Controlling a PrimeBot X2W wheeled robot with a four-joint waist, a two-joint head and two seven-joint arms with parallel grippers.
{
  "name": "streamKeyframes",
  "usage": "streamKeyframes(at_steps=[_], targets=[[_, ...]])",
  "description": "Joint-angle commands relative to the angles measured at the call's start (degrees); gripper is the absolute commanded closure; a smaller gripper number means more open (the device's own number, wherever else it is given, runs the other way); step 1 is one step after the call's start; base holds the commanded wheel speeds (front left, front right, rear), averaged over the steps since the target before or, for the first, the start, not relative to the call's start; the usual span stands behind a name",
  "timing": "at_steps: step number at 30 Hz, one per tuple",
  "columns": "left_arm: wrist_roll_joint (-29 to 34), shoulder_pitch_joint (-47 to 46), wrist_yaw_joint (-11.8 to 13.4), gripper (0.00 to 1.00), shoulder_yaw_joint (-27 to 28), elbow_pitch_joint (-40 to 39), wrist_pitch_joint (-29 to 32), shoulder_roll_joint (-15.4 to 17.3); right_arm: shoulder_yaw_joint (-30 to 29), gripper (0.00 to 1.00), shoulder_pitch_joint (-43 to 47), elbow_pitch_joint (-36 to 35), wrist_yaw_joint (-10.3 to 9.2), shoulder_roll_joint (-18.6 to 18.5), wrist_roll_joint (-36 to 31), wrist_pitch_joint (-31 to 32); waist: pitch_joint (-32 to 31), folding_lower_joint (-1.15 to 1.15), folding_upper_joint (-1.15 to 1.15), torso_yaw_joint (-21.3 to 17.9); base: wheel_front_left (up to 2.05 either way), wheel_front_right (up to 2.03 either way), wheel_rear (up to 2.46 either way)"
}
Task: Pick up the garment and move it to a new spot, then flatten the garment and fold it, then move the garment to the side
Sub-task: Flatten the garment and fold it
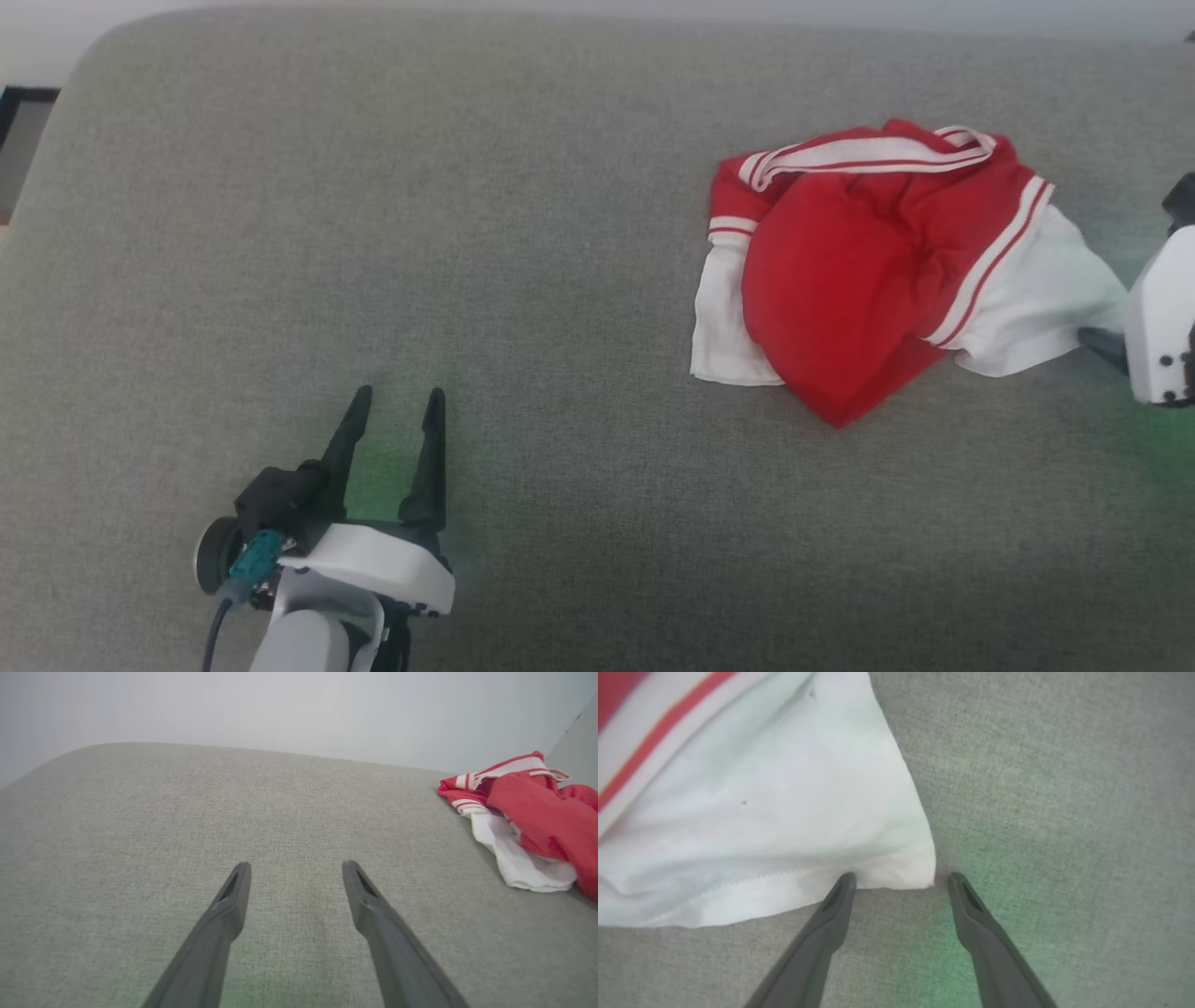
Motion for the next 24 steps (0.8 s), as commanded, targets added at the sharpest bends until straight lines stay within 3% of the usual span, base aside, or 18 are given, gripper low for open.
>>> streamKeyframes(at_steps=[1,4,5,6,7,8,15,21,24], targets=[[-0.7,-1.2,0.4,0.0,-0.4,0.0,-0.3,-0.1,1.2,0.0,0.2,0.6,-0.01,0.2,0.5,0.6,0.9,0.0,0.0,0.5,0.0,0.0,0.0],[-1.2,-1.6,0.8,0.0,-0.9,0.2,-0.3,-0.1,2.3,0.0,0.5,1.1,0.0,0.2,1.5,-0.3,1.5,0.0,0.0,0.5,0.0,0.0,0.0],[-1.3,-1.8,1.0,0.0,-1.0,0.4,-0.3,-0.1,2.8,0.14,0.6,1.2,-0.01,0.2,1.7,-0.6,1.6,0.0,0.0,0.5,0.0,0.0,0.0],[-1.4,-2.1,1.0,0.0,-1.1,0.5,-0.3,-0.1,3.4,0.57,0.7,1.2,-0.01,0.1,2.0,-0.9,1.7,0.0,0.0,0.3,0.0,0.0,0.0],[-1.2,-2.4,1.0,0.0,-1.1,0.5,-0.3,-0.1,3.9,0.84,0.6,1.1,-0.01,0.0,2.3,-1.3,1.7,0.0,0.0,0.2,0.0,0.0,0.0],[-1.1,-2.6,0.9,0.0,-1.1,0.6,-0.3,-0.1,3.9,1.0,0.4,1.4,-0.01,-0.1,3.1,-1.6,1.6,0.0,0.0,-0.1,0.0,0.0,0.0],[0.8,-3.9,-0.1,0.0,-0.3,0.6,-0.3,-0.1,0.8,1.0,-1.3,4.4,-0.08,-3.4,4.6,-7.7,1.4,0.0,0.0,-2.0,0.0,0.0,0.0],[2.0,-6.0,-1.2,0.0,0.3,0.4,-0.3,-0.1,-3.7,1.0,-1.0,9.4,-0.04,-8.6,3.9,-14.2,2.7,0.0,0.0,-3.3,0.0,0.0,0.0],[2.5,-6.8,-1.4,0.0,0.2,0.2,-0.3,0.1,-4.8,1.0,-0.8,11.0,-0.04,-9.2,3.8,-16.1,3.1,0.0,0.0,-3.8,0.0,0.0,0.0]])
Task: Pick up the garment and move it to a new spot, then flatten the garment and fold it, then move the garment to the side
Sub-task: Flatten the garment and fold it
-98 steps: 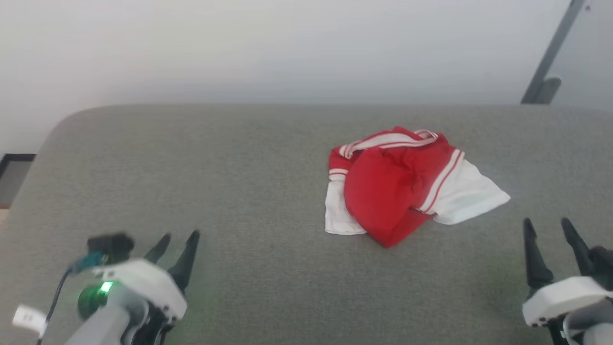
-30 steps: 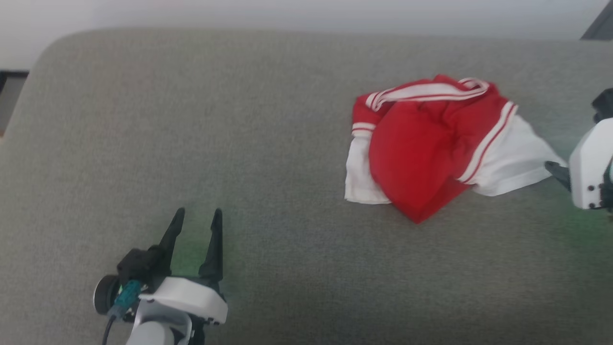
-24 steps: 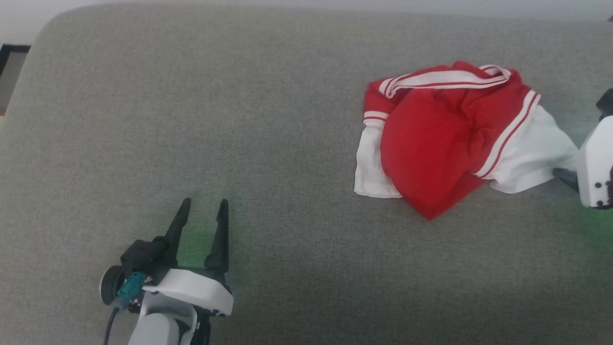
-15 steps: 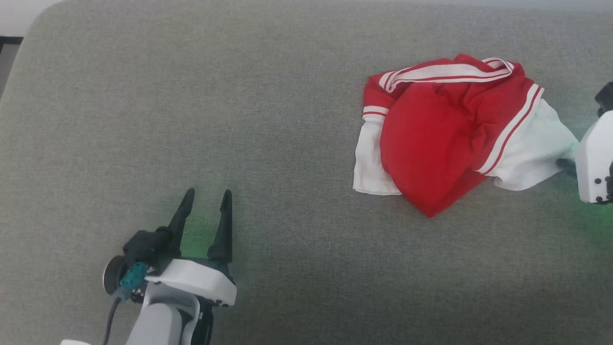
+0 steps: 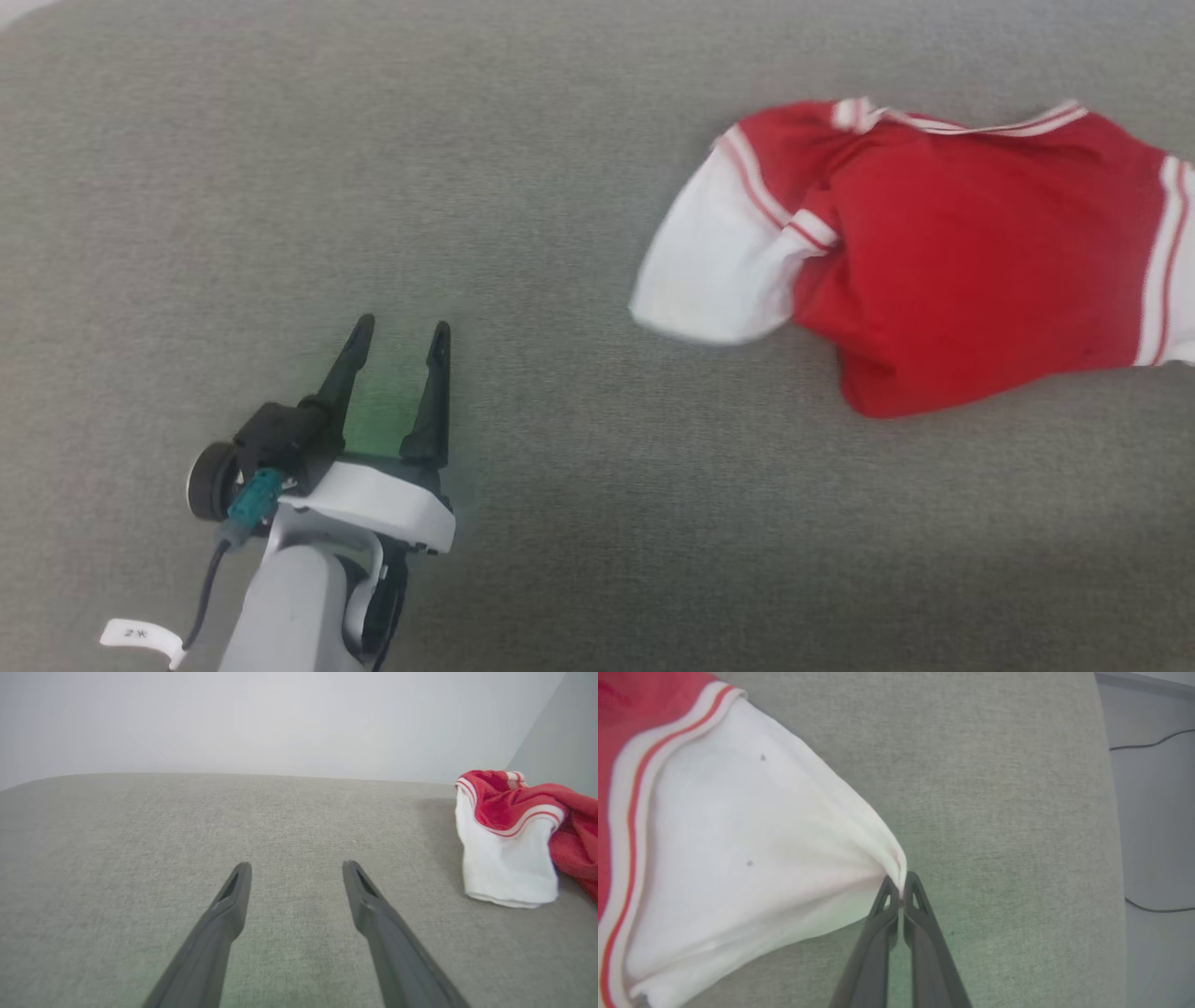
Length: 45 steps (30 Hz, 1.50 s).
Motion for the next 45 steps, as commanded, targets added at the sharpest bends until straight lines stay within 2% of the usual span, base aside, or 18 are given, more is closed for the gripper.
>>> streamKeyframes(at_steps=[1,5,6,10,14,20,24,26,29,36,40,41,42,43,45], targets=[[0.4,-1.0,-0.1,0.0,0.0,-0.2,-0.3,0.2,-0.2,1.0,0.1,0.4,-0.1,0.5,0.3,-0.7,0.2,0.0,0.0,-0.4,0.0,0.0,0.0],[0.8,-2.4,-0.4,0.0,-0.7,0.6,-0.3,1.3,-1.5,1.0,-0.3,1.7,-0.1,2.4,0.1,-6.1,-0.1,0.0,0.0,-2.1,0.0,0.0,0.0],[0.7,-3.0,-0.5,0.0,-1.1,0.9,-0.3,1.7,-1.6,0.0,-0.2,1.9,-0.1,3.0,-0.2,-7.9,-0.4,0.0,0.0,-2.5,0.0,0.0,0.0],[-0.1,-7.0,-0.6,0.0,-4.7,2.8,-0.2,5.0,-1.4,0.0,1.3,0.4,-0.09,4.9,-1.3,-16.4,-2.0,0.0,0.0,-4.2,0.0,0.0,0.0],[-5.2,-13.8,-0.6,0.0,-11.1,3.6,5.5,9.9,-1.9,0.0,3.3,-2.7,-0.1,5.9,-1.2,-26.2,-3.5,0.0,0.0,-6.4,0.0,0.0,0.0],[-19.8,-24.5,-0.7,0.0,-22.3,5.5,25.1,16.8,-3.5,0.0,6.9,-7.8,-0.09,9.0,0.7,-35.2,-3.6,0.0,0.0,-10.9,0.0,0.0,0.0],[-30.5,-29.7,-0.6,0.0,-26.0,9.0,40.5,19.3,-3.9,0.0,8.9,-11.0,-0.09,11.7,1.4,-37.4,-2.6,0.0,0.0,-14.3,0.0,0.0,0.0],[-34.2,-31.7,-0.6,0.0,-27.6,10.4,46.9,20.1,-4.2,0.0,9.9,-12.2,-0.09,12.4,1.4,-37.8,-2.1,0.0,0.0,-15.6,0.0,0.0,0.0],[-37.8,-34.2,-0.6,0.0,-28.3,12.4,51.8,20.9,-4.8,0.0,11.1,-13.7,-0.09,13.4,1.1,-37.9,-1.1,0.0,0.0,-17.5,0.0,0.0,0.0],[-40.0,-38.9,-0.6,0.0,-29.4,18.5,56.6,20.9,-5.8,0.0,12.3,-16.8,-0.06,14.8,0.7,-37.1,1.4,0.0,0.0,-20.9,0.0,0.0,0.0],[-43.1,-40.0,-0.6,0.0,-30.1,21.1,59.6,19.6,-6.2,0.0,12.6,-18.0,-0.06,15.1,0.4,-36.7,2.4,0.0,0.0,-21.7,0.0,0.0,0.0],[-43.8,-40.1,-0.6,0.53,-30.4,21.2,60.1,19.4,-6.2,0.0,12.5,-18.4,-0.06,14.9,0.3,-36.4,2.6,0.0,0.0,-21.8,0.0,0.0,0.0],[-44.2,-40.4,-0.6,0.85,-30.7,21.2,60.4,19.4,-5.8,0.0,12.2,-18.9,-0.06,14.7,0.1,-36.2,2.9,0.0,0.0,-21.7,0.0,0.0,0.0],[-44.3,-40.8,-0.6,1.0,-31.1,21.1,60.3,19.5,-5.3,0.0,11.9,-19.5,-0.05,14.3,-0.1,-36.0,3.1,0.0,0.0,-21.6,0.0,0.0,0.0],[-44.3,-41.2,-0.6,1.0,-31.6,21.0,60.2,19.3,-4.8,0.0,11.5,-20.2,-0.05,13.9,0.0,-35.5,3.5,0.0,0.0,-21.3,0.0,0.0,0.0]])
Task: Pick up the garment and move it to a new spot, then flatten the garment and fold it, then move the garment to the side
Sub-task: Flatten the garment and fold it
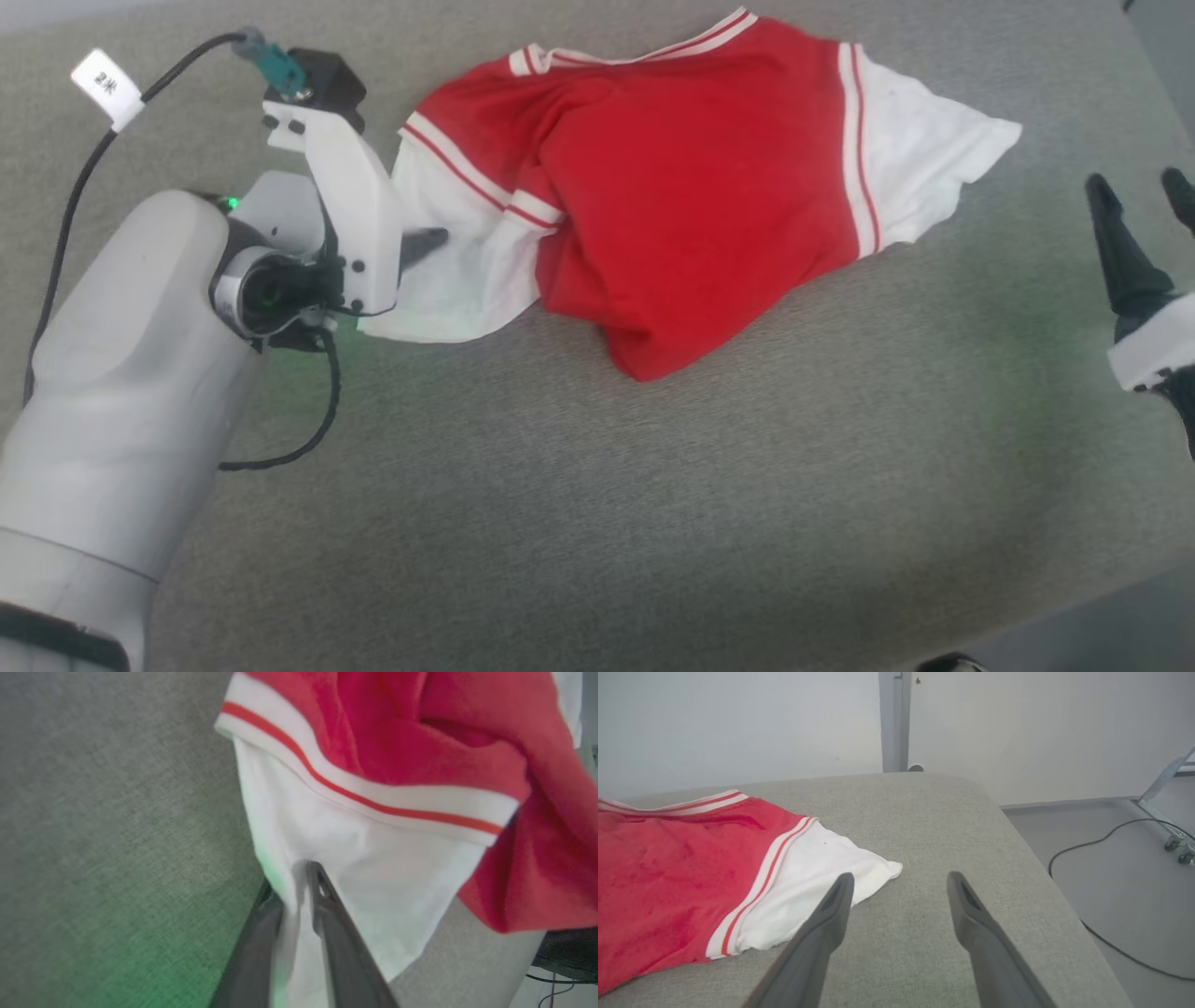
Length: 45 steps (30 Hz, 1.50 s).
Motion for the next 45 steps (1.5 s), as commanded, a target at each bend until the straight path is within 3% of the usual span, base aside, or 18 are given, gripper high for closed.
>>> streamKeyframes(at_steps=[1,9,14,18,25,27,28,35,40,45], targets=[[-0.4,0.2,-0.1,1.0,-1.0,0.3,0.1,-0.6,1.0,0.0,-1.0,-1.1,0.0,-0.4,0.3,0.7,0.6,0.0,0.0,0.6,0.0,0.0,0.0],[-1.2,-4.3,-0.1,1.0,-4.7,-2.5,-1.8,-2.3,13.4,0.0,-12.3,-5.0,-0.01,-9.2,4.9,13.8,5.2,0.0,0.0,5.7,0.0,0.0,0.0],[-2.0,-7.2,0.0,1.0,-8.3,-4.0,-3.5,-4.6,23.3,0.0,-23.5,-0.4,-0.01,-15.3,10.9,25.1,8.7,0.0,0.0,9.9,0.0,0.0,0.0],[-2.9,-8.9,0.0,1.0,-10.7,-5.0,-4.4,-5.7,28.7,0.0,-28.2,3.3,-0.01,-17.6,13.9,28.9,10.5,0.0,0.0,12.0,0.0,0.0,0.0],[-4.8,-10.7,0.1,1.0,-13.9,-4.7,-6.0,-5.4,36.6,0.0,-30.8,6.4,0.01,-18.2,21.5,33.4,12.0,0.0,0.0,12.9,0.0,0.0,0.0],[-5.2,-11.0,0.2,1.0,-14.5,-4.4,-6.6,-5.2,38.6,0.62,-31.2,6.7,0.0,-18.6,22.9,34.4,12.1,0.0,0.0,13.0,0.0,0.0,0.0],[-5.4,-11.1,0.2,1.0,-14.8,-4.2,-6.8,-5.2,39.1,0.98,-31.5,7.0,0.0,-18.7,23.7,34.3,12.0,0.0,0.0,13.0,0.0,0.0,0.0],[-7.6,-12.7,0.1,1.0,-15.6,-3.5,-12.0,-4.7,41.6,1.0,-34.7,8.7,-0.05,-19.6,26.0,29.1,10.2,0.0,0.0,13.1,0.0,0.0,0.0],[-7.1,-14.4,0.0,1.0,-15.0,-2.6,-20.6,-4.5,40.9,1.0,-36.4,7.9,-0.04,-20.0,27.5,19.9,7.5,0.0,0.0,14.3,0.0,0.0,0.0],[-7.1,-15.4,0.0,1.0,-12.8,-0.6,-28.4,-3.6,40.0,1.0,-38.5,6.8,-0.04,-20.0,29.1,14.8,6.3,0.0,0.0,15.2,0.0,0.0,0.0]])
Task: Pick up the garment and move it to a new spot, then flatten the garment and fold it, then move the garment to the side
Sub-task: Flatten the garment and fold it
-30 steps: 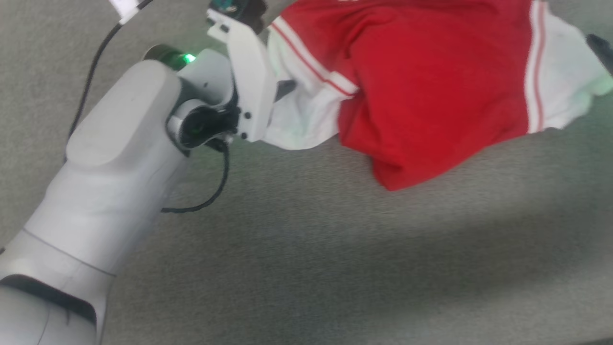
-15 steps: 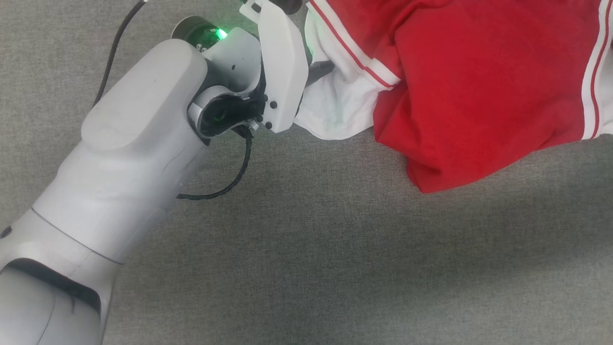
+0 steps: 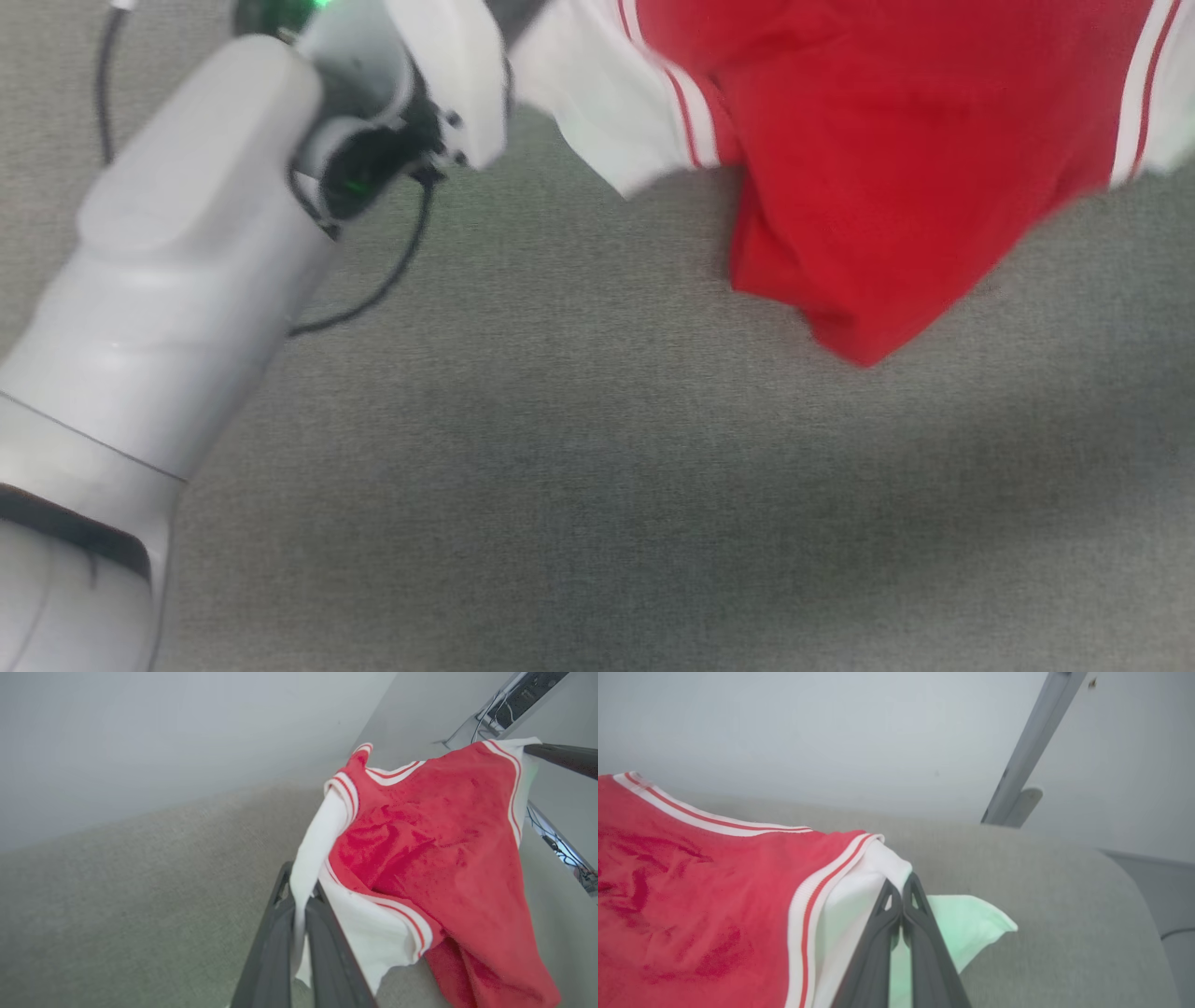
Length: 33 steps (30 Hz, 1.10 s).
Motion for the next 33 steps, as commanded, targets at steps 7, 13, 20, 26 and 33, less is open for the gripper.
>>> streamKeyframes(at_steps=[7,13,20,26,33], targets=[[1.0,-6.5,0.6,1.0,4.7,4.4,-9.5,2.1,-4.0,1.0,-10.1,6.7,-0.09,2.7,-1.4,-8.9,0.0,0.0,0.0,2.4,0.0,0.0,0.0],[2.2,-19.0,4.2,1.0,10.4,11.4,-17.3,2.7,-7.7,1.0,-23.1,16.9,-0.11,7.7,-5.2,-16.8,0.6,0.0,0.0,3.3,0.0,0.0,0.0],[1.2,-29.4,3.4,1.0,14.2,17.3,-23.8,0.8,-9.3,1.0,-32.2,24.2,-0.17,11.5,-8.6,-20.1,-0.9,0.0,0.0,4.0,0.0,0.0,0.0],[-2.0,-21.7,0.4,1.0,13.0,19.2,-21.9,0.7,-6.2,1.0,-26.3,21.8,-0.16,11.0,-7.4,-18.6,-2.6,0.0,0.0,4.4,0.0,0.0,0.0],[-11.3,2.4,0.1,1.0,8.5,3.6,-17.4,4.5,-0.8,1.0,-9.9,9.8,-0.11,4.9,-1.8,-15.2,-3.3,0.0,0.0,4.6,0.0,0.0,0.0]])
